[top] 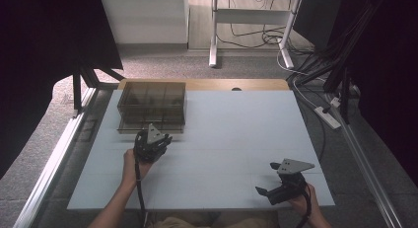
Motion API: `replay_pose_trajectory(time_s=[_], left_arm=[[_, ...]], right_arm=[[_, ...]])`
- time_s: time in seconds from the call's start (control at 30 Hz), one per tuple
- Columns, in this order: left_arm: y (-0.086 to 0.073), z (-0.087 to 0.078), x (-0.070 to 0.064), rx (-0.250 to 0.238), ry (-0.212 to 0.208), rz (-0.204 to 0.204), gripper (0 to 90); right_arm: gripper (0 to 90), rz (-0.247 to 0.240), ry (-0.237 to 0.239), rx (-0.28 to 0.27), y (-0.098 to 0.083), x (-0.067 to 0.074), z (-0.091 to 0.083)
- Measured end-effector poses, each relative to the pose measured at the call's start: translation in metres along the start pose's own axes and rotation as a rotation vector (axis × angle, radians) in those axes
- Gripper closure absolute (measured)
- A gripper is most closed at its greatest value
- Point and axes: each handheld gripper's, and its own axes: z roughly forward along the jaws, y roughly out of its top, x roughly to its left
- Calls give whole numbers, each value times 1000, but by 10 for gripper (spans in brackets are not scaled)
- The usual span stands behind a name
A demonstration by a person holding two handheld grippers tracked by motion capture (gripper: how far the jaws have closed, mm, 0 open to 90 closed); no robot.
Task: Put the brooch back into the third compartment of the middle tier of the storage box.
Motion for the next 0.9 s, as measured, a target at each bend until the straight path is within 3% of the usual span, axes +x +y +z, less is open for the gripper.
replay_pose_trajectory(time_s=[0.9], left_arm=[[7, -1, 10, -15, 19, -17, 816]], right_arm=[[0, -2, -2, 0, 0, 0, 0]])
